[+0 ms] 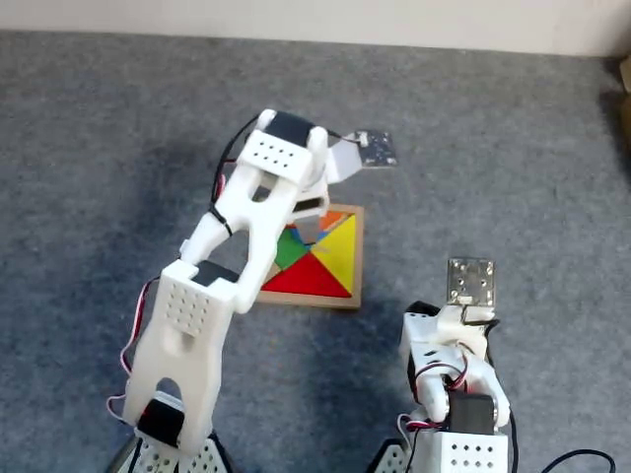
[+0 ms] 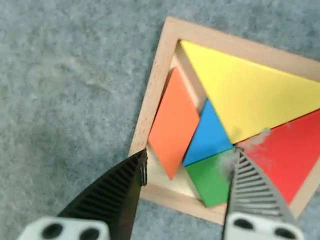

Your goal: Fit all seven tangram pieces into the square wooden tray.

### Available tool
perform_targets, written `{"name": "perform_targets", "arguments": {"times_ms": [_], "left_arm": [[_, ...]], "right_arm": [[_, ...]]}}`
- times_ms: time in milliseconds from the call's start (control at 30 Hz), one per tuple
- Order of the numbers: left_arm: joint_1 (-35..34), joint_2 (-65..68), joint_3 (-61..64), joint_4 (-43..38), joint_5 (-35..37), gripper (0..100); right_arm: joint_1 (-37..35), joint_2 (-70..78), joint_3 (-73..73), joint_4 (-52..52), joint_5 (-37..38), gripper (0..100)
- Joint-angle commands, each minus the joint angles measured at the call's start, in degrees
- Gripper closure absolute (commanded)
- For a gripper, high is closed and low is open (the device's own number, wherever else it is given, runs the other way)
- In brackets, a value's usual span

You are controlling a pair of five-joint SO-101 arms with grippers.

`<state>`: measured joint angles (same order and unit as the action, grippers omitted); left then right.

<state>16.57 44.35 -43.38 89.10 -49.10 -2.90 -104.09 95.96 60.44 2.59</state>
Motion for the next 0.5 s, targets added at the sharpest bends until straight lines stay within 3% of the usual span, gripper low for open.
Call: {"name": "perform_targets", "arguments": {"times_ms": [0, 467], "left_arm": [[-2.59, -1.27, -4.7, 0.0, 2.99, 75], [-6.11, 4.88, -7.08, -1.76, 7.38, 78]], "right_arm": [[0.66, -0.31, 5.85, -1.89, -0.53, 99.3], [0.66, -0.31, 5.85, -1.89, -0.53, 99.3]]}}
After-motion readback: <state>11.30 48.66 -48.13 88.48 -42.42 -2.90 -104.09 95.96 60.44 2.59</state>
